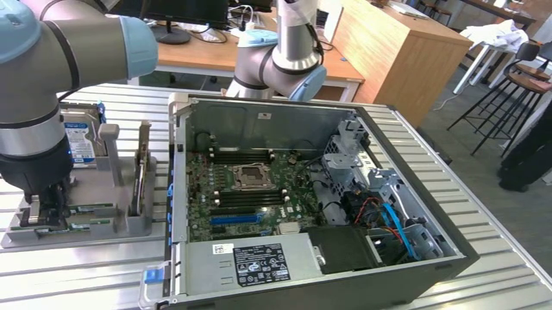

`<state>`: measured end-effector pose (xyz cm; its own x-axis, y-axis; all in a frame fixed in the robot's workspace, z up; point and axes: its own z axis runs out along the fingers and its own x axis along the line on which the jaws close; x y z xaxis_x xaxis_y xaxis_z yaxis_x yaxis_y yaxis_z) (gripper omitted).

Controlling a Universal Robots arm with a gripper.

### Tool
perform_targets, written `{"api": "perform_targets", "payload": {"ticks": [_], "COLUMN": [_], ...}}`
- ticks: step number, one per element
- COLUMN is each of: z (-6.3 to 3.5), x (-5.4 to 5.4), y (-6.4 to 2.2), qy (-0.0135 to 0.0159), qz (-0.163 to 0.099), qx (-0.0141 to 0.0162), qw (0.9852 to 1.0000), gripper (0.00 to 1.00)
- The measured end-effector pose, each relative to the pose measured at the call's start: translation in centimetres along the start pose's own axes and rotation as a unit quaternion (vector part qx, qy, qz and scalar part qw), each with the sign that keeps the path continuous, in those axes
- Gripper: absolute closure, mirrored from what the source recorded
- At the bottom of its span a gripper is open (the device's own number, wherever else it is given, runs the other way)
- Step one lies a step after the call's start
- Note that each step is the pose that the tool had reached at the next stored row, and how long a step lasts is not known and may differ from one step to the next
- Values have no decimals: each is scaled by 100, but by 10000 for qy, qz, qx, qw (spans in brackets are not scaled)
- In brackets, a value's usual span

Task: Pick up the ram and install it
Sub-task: 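Pick up the ram and move it above insertion slot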

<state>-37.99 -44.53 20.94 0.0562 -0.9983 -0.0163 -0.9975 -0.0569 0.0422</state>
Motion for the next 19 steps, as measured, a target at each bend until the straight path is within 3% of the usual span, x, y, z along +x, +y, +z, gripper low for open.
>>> {"api": "perform_targets", "payload": {"ticks": [9, 19], "z": [11, 11], "x": [1, 6], "y": [-24, -108], "qy": [-1, -1], "qz": [0, 0], "qx": [2, 1], "qw": [10000, 10000], "gripper": [70, 70]}}
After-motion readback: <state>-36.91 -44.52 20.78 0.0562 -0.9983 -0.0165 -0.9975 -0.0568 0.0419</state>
